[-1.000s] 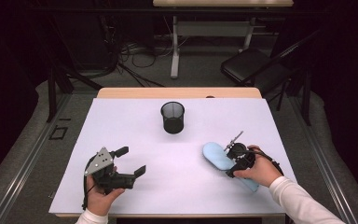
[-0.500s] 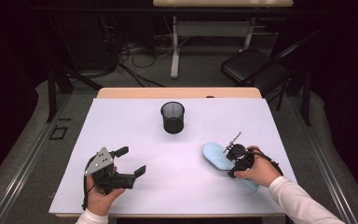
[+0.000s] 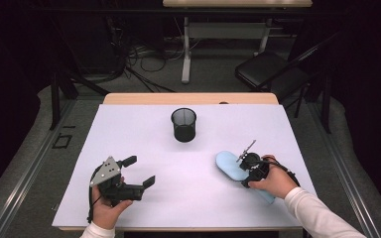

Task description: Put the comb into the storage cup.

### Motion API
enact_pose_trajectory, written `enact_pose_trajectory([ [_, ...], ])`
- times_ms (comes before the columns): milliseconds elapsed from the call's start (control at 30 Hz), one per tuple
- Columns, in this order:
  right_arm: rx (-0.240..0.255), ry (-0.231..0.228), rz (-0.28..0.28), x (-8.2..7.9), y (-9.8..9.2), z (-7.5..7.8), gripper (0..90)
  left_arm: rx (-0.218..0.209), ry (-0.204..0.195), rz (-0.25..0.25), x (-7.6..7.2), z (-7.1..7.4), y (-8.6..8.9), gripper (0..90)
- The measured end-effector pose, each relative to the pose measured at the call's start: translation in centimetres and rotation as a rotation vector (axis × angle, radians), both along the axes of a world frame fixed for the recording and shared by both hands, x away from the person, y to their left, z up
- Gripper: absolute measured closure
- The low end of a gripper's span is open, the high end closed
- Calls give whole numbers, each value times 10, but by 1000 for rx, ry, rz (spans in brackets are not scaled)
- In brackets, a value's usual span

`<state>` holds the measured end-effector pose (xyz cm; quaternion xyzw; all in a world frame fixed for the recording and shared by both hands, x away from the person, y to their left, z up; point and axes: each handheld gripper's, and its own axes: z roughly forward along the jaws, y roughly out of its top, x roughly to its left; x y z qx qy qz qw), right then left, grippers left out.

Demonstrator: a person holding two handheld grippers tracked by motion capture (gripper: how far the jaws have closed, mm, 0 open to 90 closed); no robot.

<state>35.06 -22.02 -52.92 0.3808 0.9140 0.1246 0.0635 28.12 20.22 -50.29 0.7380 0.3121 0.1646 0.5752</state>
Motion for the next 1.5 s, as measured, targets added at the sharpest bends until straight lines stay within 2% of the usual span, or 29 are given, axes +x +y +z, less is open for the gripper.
enact_pose_trajectory([
  [33,-39,32,6,1,1,4,570,-1,0,0,0,0,0,33],
  [200,-45,33,16,1,1,3,602,-4,-1,2,0,0,0,33],
  [333,-71,51,28,1,1,4,621,-2,-1,1,0,0,0,34],
  [667,-71,50,41,2,0,4,644,0,-1,0,0,0,0,34],
  [700,-45,34,31,1,0,2,651,-1,0,1,0,0,0,34],
  [867,-40,40,22,1,-1,2,661,3,0,2,0,0,0,34],
  [1167,-72,68,29,2,-1,5,675,-2,-1,1,0,0,0,34],
  [1433,-53,70,12,1,-2,4,682,-1,-1,2,0,0,0,34],
  [1500,-31,50,7,0,-2,2,683,-1,0,3,0,0,0,34],
])
